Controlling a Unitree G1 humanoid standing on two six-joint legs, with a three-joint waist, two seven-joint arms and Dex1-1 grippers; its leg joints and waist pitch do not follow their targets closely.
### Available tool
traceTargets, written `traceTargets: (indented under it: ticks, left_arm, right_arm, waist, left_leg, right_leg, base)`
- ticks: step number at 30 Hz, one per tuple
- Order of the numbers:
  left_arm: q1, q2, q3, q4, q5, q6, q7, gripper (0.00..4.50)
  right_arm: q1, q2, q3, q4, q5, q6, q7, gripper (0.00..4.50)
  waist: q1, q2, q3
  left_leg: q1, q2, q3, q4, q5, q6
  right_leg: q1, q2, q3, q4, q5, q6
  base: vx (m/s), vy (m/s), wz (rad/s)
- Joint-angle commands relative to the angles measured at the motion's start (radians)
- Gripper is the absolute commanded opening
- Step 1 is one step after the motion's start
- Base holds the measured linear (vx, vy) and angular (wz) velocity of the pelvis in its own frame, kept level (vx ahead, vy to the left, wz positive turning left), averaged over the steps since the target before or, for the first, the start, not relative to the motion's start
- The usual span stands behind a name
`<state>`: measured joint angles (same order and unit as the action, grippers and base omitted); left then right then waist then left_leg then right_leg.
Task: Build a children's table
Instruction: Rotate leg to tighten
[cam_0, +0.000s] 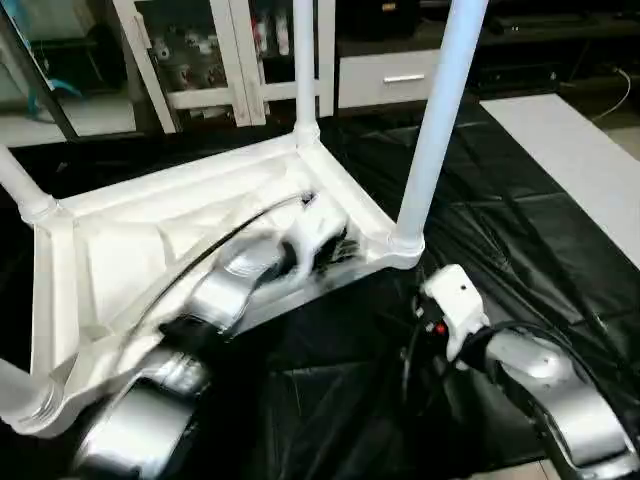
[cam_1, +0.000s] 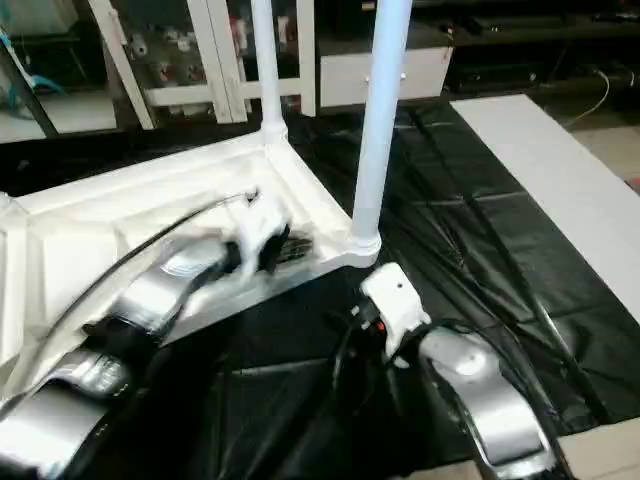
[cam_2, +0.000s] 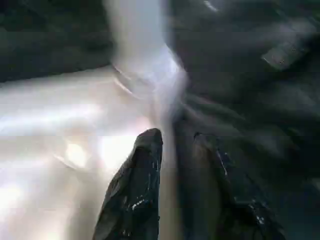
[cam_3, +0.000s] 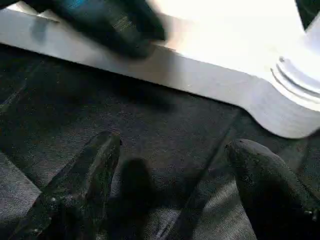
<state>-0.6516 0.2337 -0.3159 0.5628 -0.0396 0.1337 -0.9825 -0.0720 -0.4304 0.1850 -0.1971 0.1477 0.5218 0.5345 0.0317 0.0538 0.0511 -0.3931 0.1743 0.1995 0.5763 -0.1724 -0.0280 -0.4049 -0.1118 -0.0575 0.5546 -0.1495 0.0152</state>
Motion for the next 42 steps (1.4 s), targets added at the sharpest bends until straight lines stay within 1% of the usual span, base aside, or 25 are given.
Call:
traceTargets:
  ticks: [1, 2, 3, 6, 8, 11, 12, 15, 16, 18, 20, 21, 22, 23, 26, 27, 31, 33, 35, 36, 37, 39, 40, 41, 42]
  left_arm:
    - [0.0, 0.014, -0.034, -0.071, -0.027, 0.076, -0.071, 1.24]
    - [0.001, 0.016, -0.036, -0.073, -0.026, 0.08, -0.073, 1.24]
    - [0.001, 0.027, -0.062, -0.065, 0.026, 0.091, -0.065, 1.24]
    - [-0.017, 0.024, -0.086, 0.009, 0.137, 0.06, 0.013, 1.24]
    - [-0.032, 0.014, -0.085, 0.048, 0.167, 0.055, 0.067, 1.24]
    - [-0.071, -0.006, -0.089, 0.107, 0.211, 0.086, 0.22, 1.24]
    - [-0.071, -0.006, -0.089, 0.107, 0.211, 0.086, 0.22, 1.24]
    - [-0.107, -0.034, -0.08, 0.17, 0.236, 0.092, 0.361, 1.24]
    - [-0.107, -0.034, -0.08, 0.17, 0.236, 0.092, 0.361, 1.24]
    - [-0.145, -0.063, -0.052, 0.245, 0.262, 0.074, 0.468, 1.24]
    - [-0.183, -0.082, -0.032, 0.318, 0.283, 0.035, 0.581, 1.24]
    - [-0.183, -0.082, -0.032, 0.318, 0.283, 0.035, 0.581, 1.24]
    - [-0.215, -0.099, -0.018, 0.385, 0.285, -0.009, 0.682, 1.24]
    - [-0.215, -0.099, -0.018, 0.385, 0.285, -0.009, 0.682, 1.24]
    - [-0.248, -0.132, -0.012, 0.49, 0.296, -0.124, 0.878, 1.24]
    - [-0.255, -0.139, -0.014, 0.514, 0.309, -0.145, 0.925, 1.24]
    - [-0.261, -0.16, 0.033, 0.55, 0.285, -0.197, 1.006, 1.24]
    - [-0.242, -0.177, 0.119, 0.516, 0.202, -0.278, 0.976, 1.24]
    - [-0.223, -0.18, 0.152, 0.481, 0.158, -0.321, 0.933, 1.24]
    - [-0.162, -0.182, 0.202, 0.364, 0.051, -0.346, 0.772, 1.24]
    - [-0.117, -0.174, 0.214, 0.283, -0.001, -0.361, 0.696, 1.24]
    - [-0.013, -0.133, 0.2, 0.096, -0.082, -0.352, 0.581, 1.24]
    - [-0.002, -0.128, 0.197, 0.076, -0.091, -0.35, 0.57, 1.24]
    - [0.089, -0.084, 0.191, -0.081, -0.144, -0.316, 0.522, 1.24]
    - [0.192, -0.031, 0.195, -0.247, -0.205, -0.262, 0.488, 1.24]
  right_arm:
    - [0.003, -0.007, 0.001, -0.031, 0.013, 0.017, 0.02, 3.73]
    - [0.003, -0.008, 0.002, -0.032, 0.013, 0.018, 0.021, 3.73]
    - [0.013, -0.029, 0.018, -0.056, 0.026, 0.025, 0.06, 3.73]
    - [0.035, -0.066, 0.043, -0.111, 0.06, 0.034, 0.137, 3.73]
    - [0.045, -0.082, 0.051, -0.134, 0.073, 0.037, 0.163, 3.73]
    - [0.062, -0.108, 0.059, -0.163, 0.08, 0.031, 0.191, 3.73]
    - [0.062, -0.108, 0.059, -0.163, 0.08, 0.031, 0.191, 3.73]
    - [0.062, -0.106, 0.058, -0.158, 0.071, 0.03, 0.183, 3.73]
    - [0.062, -0.106, 0.058, -0.158, 0.071, 0.03, 0.183, 3.73]
    - [0.062, -0.104, 0.058, -0.159, 0.069, 0.034, 0.182, 3.73]
    - [0.063, -0.101, 0.059, -0.156, 0.067, 0.036, 0.176, 3.73]
    - [0.063, -0.101, 0.059, -0.156, 0.067, 0.036, 0.176, 3.73]
    - [0.061, -0.096, 0.064, -0.146, 0.059, 0.035, 0.163, 3.73]
    - [0.061, -0.096, 0.064, -0.146, 0.059, 0.035, 0.163, 3.73]
    - [0.054, -0.085, 0.071, -0.125, 0.042, 0.035, 0.143, 3.73]
    - [0.054, -0.084, 0.072, -0.124, 0.04, 0.033, 0.142, 3.73]
    - [0.058, -0.084, 0.071, -0.133, 0.039, 0.035, 0.138, 3.73]
    - [0.069, -0.072, 0.059, -0.148, 0.046, 0.03, 0.117, 3.73]
    - [0.075, -0.064, 0.053, -0.156, 0.047, 0.024, 0.107, 3.73]
    - [0.081, -0.043, 0.035, -0.172, 0.057, 0.017, 0.086, 3.73]
    - [0.085, -0.026, 0.022, -0.184, 0.066, 0.019, 0.072, 3.73]
    - [0.082, 0.005, 0.0, -0.195, 0.075, 0.014, 0.045, 3.73]
    - [0.082, 0.008, -0.002, -0.196, 0.076, 0.013, 0.043, 3.73]
    - [0.076, 0.036, -0.016, -0.195, 0.085, 0.004, 0.021, 3.73]
    - [0.065, 0.065, -0.024, -0.189, 0.089, -0.008, -0.002, 3.73]
  waist:
    - [0.004, -0.017, -0.066]
    - [0.004, -0.017, -0.066]
    - [0.007, -0.015, -0.065]
    - [0.006, -0.017, -0.058]
    - [0.001, -0.017, -0.06]
    - [0.0, -0.02, -0.06]
    - [-0.001, -0.02, -0.06]
    - [-0.008, -0.025, -0.06]
    - [-0.008, -0.023, -0.06]
    - [-0.01, -0.025, -0.061]
    - [-0.011, -0.029, -0.06]
    - [-0.011, -0.029, -0.062]
    - [-0.015, -0.03, -0.06]
    - [-0.016, -0.029, -0.063]
    - [-0.022, -0.029, -0.064]
    - [-0.022, -0.033, -0.065]
    - [-0.02, -0.026, -0.07]
    - [-0.019, -0.026, -0.074]
    - [-0.019, -0.022, -0.077]
    - [-0.015, -0.025, -0.078]
    - [-0.014, -0.025, -0.079]
    - [-0.016, -0.019, -0.079]
    - [-0.016, -0.026, -0.081]
    - [-0.017, -0.033, -0.078]
    - [-0.019, -0.023, -0.081]
  left_leg:
    - [0.029, 0.053, -0.016, -0.065, -0.225, 0.075]
    - [0.029, 0.053, -0.016, -0.065, -0.225, 0.075]
    - [0.034, 0.053, -0.015, -0.065, -0.258, 0.057]
    - [0.032, 0.051, -0.022, -0.073, -0.334, 0.022]
    - [0.028, 0.048, -0.027, -0.075, -0.344, 0.01]
    - [0.032, 0.048, -0.027, -0.072, -0.368, 0.005]
    - [0.031, 0.047, -0.027, -0.072, -0.369, 0.006]
    - [0.02, 0.041, -0.032, -0.07, -0.361, 0.015]
    - [0.021, 0.041, -0.032, -0.069, -0.362, 0.016]
    - [0.029, 0.039, -0.031, -0.063, -0.38, 0.02]
    - [0.021, 0.035, -0.033, -0.063, -0.373, 0.028]
    - [0.021, 0.037, -0.035, -0.063, -0.369, 0.028]
    - [0.016, 0.035, -0.035, -0.064, -0.367, 0.033]
    - [0.02, 0.036, -0.036, -0.062, -0.373, 0.033]
    - [0.019, 0.033, -0.035, -0.057, -0.371, 0.047]
    - [0.02, 0.035, -0.034, -0.057, -0.359, 0.052]
    - [0.015, 0.036, -0.033, -0.055, -0.315, 0.066]
    - [0.013, 0.038, -0.031, -0.051, -0.277, 0.083]
    - [0.011, 0.037, -0.03, -0.049, -0.26, 0.094]
    - [0.012, 0.04, -0.03, -0.049, -0.237, 0.104]
    - [0.009, 0.043, -0.03, -0.049, -0.214, 0.116]
    - [0.011, 0.049, -0.027, -0.05, -0.198, 0.135]
    - [0.014, 0.051, -0.025, -0.048, -0.195, 0.134]
    - [0.008, 0.051, -0.025, -0.05, -0.196, 0.14]
    - [0.009, 0.059, -0.029, -0.053, -0.18, 0.134]
  right_leg:
    - [0.038, -0.035, 0.033, -0.044, -0.226, -0.241]
    - [0.038, -0.035, 0.033, -0.044, -0.226, -0.241]
    - [0.034, -0.034, 0.034, -0.047, -0.261, -0.231]
    - [0.039, -0.032, 0.036, -0.06, -0.369, -0.161]
    - [0.041, -0.034, 0.035, -0.061, -0.398, -0.144]
    - [0.036, -0.032, 0.036, -0.066, -0.42, -0.136]
    - [0.035, -0.032, 0.036, -0.066, -0.425, -0.134]
    - [0.039, -0.031, 0.03, -0.072, -0.475, -0.11]
    - [0.037, -0.03, 0.029, -0.073, -0.479, -0.107]
    - [0.029, -0.028, 0.027, -0.08, -0.509, -0.098]
    - [0.032, -0.026, 0.024, -0.082, -0.514, -0.088]
    - [0.034, -0.028, 0.024, -0.08, -0.507, -0.088]
    - [0.033, -0.025, 0.022, -0.08, -0.502, -0.086]
    - [0.033, -0.026, 0.021, -0.08, -0.497, -0.087]
    - [0.031, -0.022, 0.02, -0.079, -0.468, -0.097]
    - [0.032, -0.024, 0.022, -0.079, -0.452, -0.104]
    - [0.038, -0.024, 0.024, -0.069, -0.364, -0.129]
    - [0.042, -0.026, 0.025, -0.062, -0.292, -0.166]
    - [0.043, -0.026, 0.024, -0.058, -0.244, -0.195]
    - [0.048, -0.033, 0.025, -0.052, -0.209, -0.221]
    - [0.048, -0.033, 0.025, -0.045, -0.177, -0.241]
    - [0.045, -0.029, 0.026, -0.036, -0.123, -0.269]
    - [0.046, -0.03, 0.026, -0.032, -0.113, -0.275]
    - [0.047, -0.032, 0.026, -0.033, -0.121, -0.272]
    - [0.052, -0.04, 0.027, -0.018, -0.123, -0.273]
  base:
    - [0.0, 0.0, 0.0]
    - [0.0, 0.0, 0.0]
    - [0.0, 0.0, 0.0]
    - [0.0, 0.0, 0.0]
    - [0.0, 0.0, 0.0]
    - [0.0, 0.0, 0.0]
    - [0.0, 0.0, 0.0]
    - [0.0, 0.0, 0.0]
    - [0.0, 0.0, 0.0]
    - [0.0, 0.0, 0.0]
    - [0.0, 0.0, 0.0]
    - [0.0, 0.0, 0.0]
    - [0.0, 0.0, 0.0]
    - [0.0, 0.0, 0.0]
    - [0.0, 0.0, 0.0]
    - [0.0, 0.0, 0.0]
    - [0.0, 0.0, 0.0]
    - [0.0, 0.0, 0.0]
    - [0.0, 0.0, 0.0]
    - [0.0, 0.0, 0.0]
    - [0.0, 0.0, 0.0]
    - [0.0, 0.0, 0.0]
    - [0.0, 0.0, 0.0]
    - [0.0, 0.0, 0.0]
    - [0.0, 0.0, 0.0]
